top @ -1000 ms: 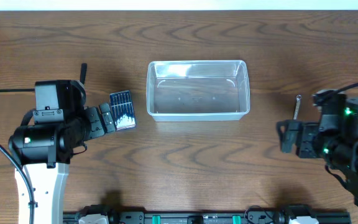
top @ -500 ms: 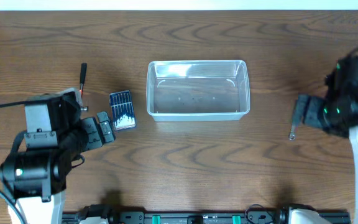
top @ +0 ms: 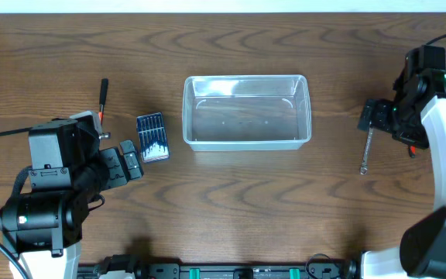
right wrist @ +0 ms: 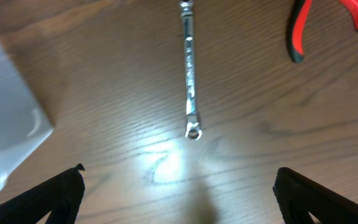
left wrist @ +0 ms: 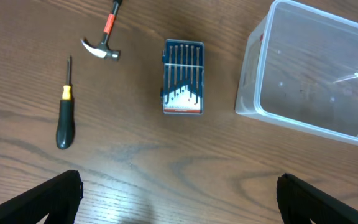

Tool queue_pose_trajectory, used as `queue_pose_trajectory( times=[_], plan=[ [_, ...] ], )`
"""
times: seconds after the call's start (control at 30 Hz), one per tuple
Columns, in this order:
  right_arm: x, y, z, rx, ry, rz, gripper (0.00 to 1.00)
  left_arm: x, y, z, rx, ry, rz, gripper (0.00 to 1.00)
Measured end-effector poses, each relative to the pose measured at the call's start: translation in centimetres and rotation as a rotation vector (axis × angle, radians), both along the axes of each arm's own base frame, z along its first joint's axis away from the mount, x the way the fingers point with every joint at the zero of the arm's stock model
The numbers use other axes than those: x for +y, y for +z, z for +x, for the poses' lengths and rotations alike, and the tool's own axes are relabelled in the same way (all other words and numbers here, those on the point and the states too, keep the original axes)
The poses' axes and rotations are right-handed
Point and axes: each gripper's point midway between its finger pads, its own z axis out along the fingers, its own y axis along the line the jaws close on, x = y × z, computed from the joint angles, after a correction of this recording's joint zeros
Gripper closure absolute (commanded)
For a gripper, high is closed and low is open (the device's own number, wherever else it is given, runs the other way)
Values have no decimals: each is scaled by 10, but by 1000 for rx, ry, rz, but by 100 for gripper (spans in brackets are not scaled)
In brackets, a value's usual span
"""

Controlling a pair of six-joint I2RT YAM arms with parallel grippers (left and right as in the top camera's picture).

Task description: Pack container

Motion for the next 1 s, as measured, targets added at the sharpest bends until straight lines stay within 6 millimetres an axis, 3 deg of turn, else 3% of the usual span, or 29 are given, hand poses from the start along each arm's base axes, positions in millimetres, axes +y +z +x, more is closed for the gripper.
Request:
queue_pose_trajectory(
  times=[0.27, 0.6, 1.0],
  plan=[
    [-19, -25, 18, 13, 7, -36, 1, 1, 4, 6, -29, 2, 5, 2],
    [-23, -75, 31, 82, 35, -33, 1, 1, 5, 7, -34, 2, 5, 2],
    [-26, -109, 43, 106, 56, -28, 1, 1, 5, 7, -37, 2, 5, 2]
  ],
)
